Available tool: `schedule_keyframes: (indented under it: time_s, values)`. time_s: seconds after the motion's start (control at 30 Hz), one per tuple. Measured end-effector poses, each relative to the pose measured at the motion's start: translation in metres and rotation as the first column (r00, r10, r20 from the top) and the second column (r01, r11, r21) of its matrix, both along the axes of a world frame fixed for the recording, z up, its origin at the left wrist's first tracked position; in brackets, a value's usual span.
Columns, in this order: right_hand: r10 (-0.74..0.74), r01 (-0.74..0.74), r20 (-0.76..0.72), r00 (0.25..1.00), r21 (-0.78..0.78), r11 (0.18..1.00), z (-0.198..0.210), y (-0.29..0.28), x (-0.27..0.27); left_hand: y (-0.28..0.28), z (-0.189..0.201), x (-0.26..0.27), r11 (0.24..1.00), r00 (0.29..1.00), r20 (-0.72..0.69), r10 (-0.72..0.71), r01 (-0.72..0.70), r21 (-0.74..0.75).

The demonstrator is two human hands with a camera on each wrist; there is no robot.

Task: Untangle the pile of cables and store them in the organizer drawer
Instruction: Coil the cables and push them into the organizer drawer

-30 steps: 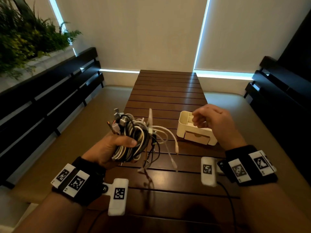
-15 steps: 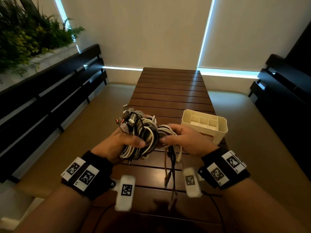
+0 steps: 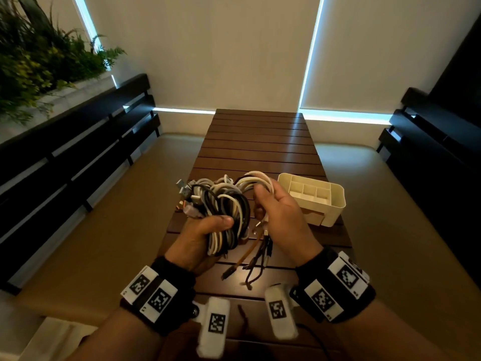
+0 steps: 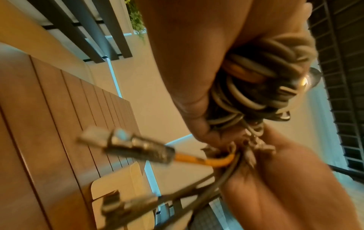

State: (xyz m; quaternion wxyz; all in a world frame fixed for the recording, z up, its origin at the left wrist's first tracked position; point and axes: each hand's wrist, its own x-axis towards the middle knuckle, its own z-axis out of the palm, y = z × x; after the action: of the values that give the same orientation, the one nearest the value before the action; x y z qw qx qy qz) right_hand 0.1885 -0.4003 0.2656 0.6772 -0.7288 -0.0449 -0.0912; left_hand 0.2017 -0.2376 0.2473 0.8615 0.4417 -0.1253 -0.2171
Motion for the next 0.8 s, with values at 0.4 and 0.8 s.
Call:
schedule_keyframes:
  time_s: [0.4, 0.8]
  values:
    - [0.005, -0.005, -0.016, 1.000, -0.017, 1.000, 0.011, 0.002, -0.008, -0.005, 0.010, 0.001, 0.996, 0.997, 0.017, 0.082, -0.082, 0.032]
    - [0.128, -0.138, -0.081, 0.988, -0.130, 0.982, 0.014, 0.013, -0.015, 0.002, 0.014, -0.006, 0.998, 0.989, 0.145, 0.032, -0.040, 0.052]
